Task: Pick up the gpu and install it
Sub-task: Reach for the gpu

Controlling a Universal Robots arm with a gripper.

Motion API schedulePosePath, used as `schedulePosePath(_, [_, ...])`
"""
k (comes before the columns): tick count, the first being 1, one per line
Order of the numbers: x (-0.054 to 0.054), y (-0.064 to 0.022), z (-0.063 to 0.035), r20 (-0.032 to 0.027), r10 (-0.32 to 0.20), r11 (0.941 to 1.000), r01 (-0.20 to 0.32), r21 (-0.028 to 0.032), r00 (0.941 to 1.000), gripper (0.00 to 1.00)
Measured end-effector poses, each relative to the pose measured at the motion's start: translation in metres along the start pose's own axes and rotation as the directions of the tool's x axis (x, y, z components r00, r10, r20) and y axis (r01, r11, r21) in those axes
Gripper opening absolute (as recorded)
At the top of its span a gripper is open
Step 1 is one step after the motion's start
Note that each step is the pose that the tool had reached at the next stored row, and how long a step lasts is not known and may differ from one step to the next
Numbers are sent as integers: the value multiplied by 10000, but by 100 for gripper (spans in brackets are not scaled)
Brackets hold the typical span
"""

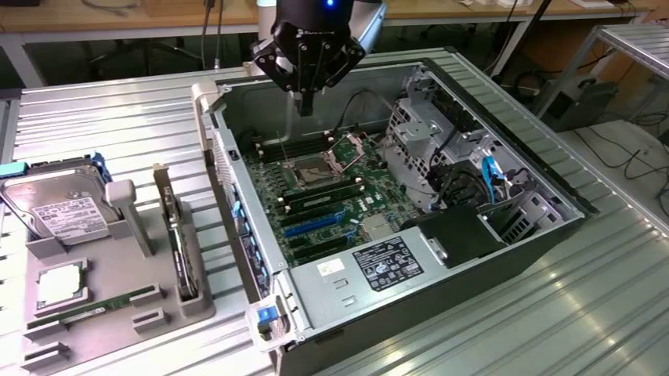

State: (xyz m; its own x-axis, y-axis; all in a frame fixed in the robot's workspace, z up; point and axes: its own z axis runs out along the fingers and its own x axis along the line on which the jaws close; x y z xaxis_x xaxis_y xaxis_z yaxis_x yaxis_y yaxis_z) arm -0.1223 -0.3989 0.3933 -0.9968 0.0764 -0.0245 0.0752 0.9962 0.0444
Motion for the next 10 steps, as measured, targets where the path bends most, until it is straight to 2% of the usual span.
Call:
schedulePosePath(4, [56,-48,-4,35,-3,10000,3,-2,10000,11])
schedulePosePath(6, [139,-119,-9,80,-5,10000,5,-6,10000,11])
schedulePosePath(7, [238,-191,-14,110,-5,10000,5,-9,9999,11])
schedulePosePath(10, [333,-241,-19,133,-7,10000,7,-9,9999,11])
